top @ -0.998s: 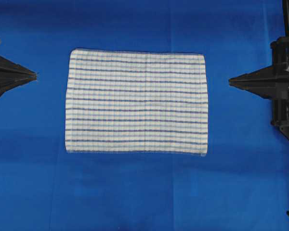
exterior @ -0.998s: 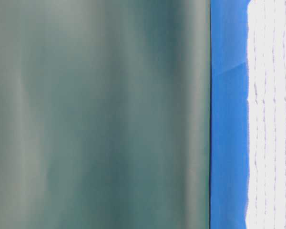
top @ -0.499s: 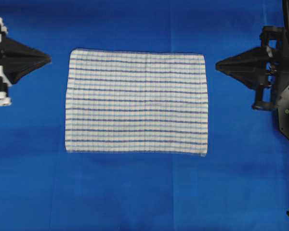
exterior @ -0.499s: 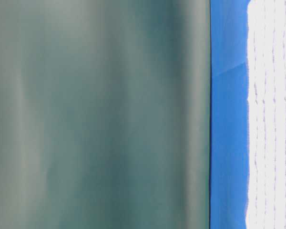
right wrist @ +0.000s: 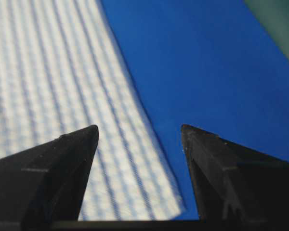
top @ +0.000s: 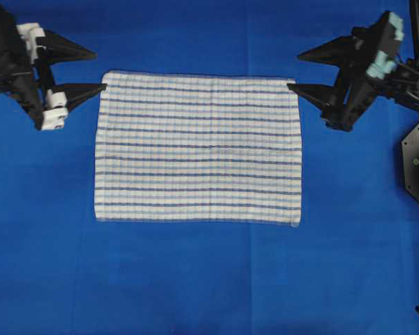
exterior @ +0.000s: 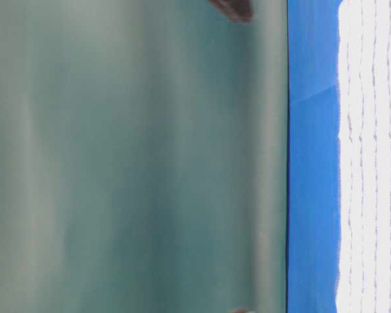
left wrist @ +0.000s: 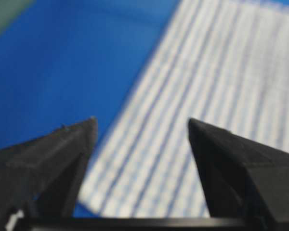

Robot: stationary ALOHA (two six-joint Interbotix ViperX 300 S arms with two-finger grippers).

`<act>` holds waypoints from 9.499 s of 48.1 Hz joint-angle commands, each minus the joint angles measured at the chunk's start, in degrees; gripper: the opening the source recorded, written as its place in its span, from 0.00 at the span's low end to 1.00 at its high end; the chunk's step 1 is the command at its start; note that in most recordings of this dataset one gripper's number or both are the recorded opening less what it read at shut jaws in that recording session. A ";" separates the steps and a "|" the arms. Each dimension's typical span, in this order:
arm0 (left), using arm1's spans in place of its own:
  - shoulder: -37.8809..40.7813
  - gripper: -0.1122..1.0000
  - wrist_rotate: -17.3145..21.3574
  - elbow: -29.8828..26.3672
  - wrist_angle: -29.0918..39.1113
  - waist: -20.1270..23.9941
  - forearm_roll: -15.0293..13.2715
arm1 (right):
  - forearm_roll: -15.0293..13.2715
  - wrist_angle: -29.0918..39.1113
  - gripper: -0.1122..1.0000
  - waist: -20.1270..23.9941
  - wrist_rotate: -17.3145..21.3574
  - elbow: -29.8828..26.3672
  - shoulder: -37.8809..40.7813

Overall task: Fold the blue towel.
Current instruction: 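Move both grippers to the towel's far corners and grasp them, then pull both far corners toward the near edge, folding towel in half, then open both grippers and lift them off the folded towel, then grasp the folded towel's far corners with both grippers, then lift the towel and rotate it to lie lengthwise across the table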

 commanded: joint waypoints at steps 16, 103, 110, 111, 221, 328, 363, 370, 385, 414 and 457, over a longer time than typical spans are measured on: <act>16.00 0.72 -0.09 -1.41 -8.35 6.50 -0.18 | 3.78 -10.37 0.75 -2.81 0.00 -1.05 16.35; 16.96 0.16 -1.85 -2.99 -5.10 -1.05 -0.26 | 7.47 -1.85 0.17 2.99 0.09 -0.53 11.16; 11.34 0.16 -3.96 -1.32 -3.34 -5.36 -0.26 | 10.55 2.81 0.17 6.94 0.18 0.26 5.54; 10.37 0.16 -4.31 -1.05 -3.08 -5.98 -0.26 | 11.07 3.34 0.17 7.47 0.09 0.44 4.75; 0.70 0.78 -12.83 0.18 4.13 -19.51 -0.26 | 25.22 5.89 0.85 25.75 -4.13 1.32 0.62; 2.29 0.11 -8.79 -11.43 27.16 -17.93 -0.26 | 23.99 12.74 0.11 20.57 -8.44 -1.05 -4.66; 13.71 0.11 -17.49 -27.16 17.58 -29.44 -0.35 | 23.03 13.18 0.11 7.73 -17.93 -12.83 1.85; 17.93 0.11 -18.19 -32.96 17.58 -30.06 -0.35 | 22.94 13.36 0.11 5.27 -20.39 -15.91 4.13; 26.02 0.11 -17.93 -42.80 15.82 -30.41 -0.35 | 22.94 13.45 0.11 1.23 -24.79 -21.80 6.77; 33.40 0.11 -17.40 -48.43 7.21 -30.32 -0.18 | 22.59 13.97 0.11 -3.60 -28.56 -23.47 7.03; 29.53 0.11 -18.11 -32.43 -4.83 -30.85 -0.35 | 22.59 26.28 0.11 -2.99 -31.38 -44.12 30.32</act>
